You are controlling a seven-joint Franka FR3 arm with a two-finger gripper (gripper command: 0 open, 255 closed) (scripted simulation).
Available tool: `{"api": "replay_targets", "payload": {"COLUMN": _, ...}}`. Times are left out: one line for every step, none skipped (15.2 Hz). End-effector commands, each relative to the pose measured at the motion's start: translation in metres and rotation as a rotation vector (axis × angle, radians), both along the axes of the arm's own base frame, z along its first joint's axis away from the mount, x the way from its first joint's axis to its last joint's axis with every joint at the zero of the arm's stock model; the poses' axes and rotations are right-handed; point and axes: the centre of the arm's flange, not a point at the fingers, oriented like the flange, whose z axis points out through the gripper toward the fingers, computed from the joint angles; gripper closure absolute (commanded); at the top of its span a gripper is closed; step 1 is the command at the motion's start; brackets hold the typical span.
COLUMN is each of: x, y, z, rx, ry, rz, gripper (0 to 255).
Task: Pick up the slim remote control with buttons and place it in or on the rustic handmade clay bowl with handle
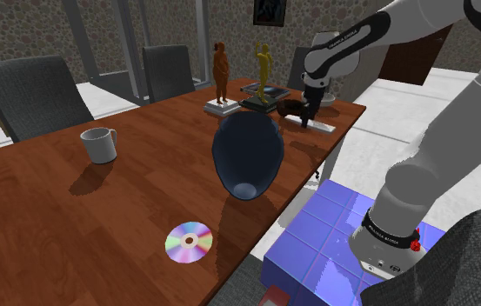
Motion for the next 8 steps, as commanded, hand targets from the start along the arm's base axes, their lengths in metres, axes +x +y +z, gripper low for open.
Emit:
{"api": "replay_targets", "payload": {"x": 0.001, "y": 0.001, "z": 0.012, "rx": 0.0, "ry": 0.0, "rz": 0.0, "gripper": 255}}
{"api": "replay_targets", "payload": {"x": 0.001, "y": 0.001, "z": 0.017, "rx": 0.0, "ry": 0.0, "rz": 0.0, "gripper": 255}}
{"api": "replay_targets", "payload": {"x": 0.001, "y": 0.001, "z": 0.022, "rx": 0.0, "ry": 0.0, "rz": 0.0, "gripper": 255}}
{"api": "replay_targets", "payload": {"x": 0.001, "y": 0.001, "z": 0.028, "rx": 0.0, "ry": 0.0, "rz": 0.0, "gripper": 255}}
{"api": "replay_targets", "payload": {"x": 0.001, "y": 0.001, "z": 0.033, "rx": 0.0, "ry": 0.0, "rz": 0.0, "gripper": 255}}
{"api": "replay_targets", "payload": {"x": 0.001, "y": 0.001, "z": 0.038, "rx": 0.0, "ry": 0.0, "rz": 0.0, "gripper": 255}}
{"api": "replay_targets", "payload": {"x": 0.001, "y": 0.001, "z": 0.044, "rx": 0.0, "ry": 0.0, "rz": 0.0, "gripper": 255}}
{"api": "replay_targets", "payload": {"x": 0.001, "y": 0.001, "z": 0.049, "rx": 0.0, "ry": 0.0, "rz": 0.0, "gripper": 255}}
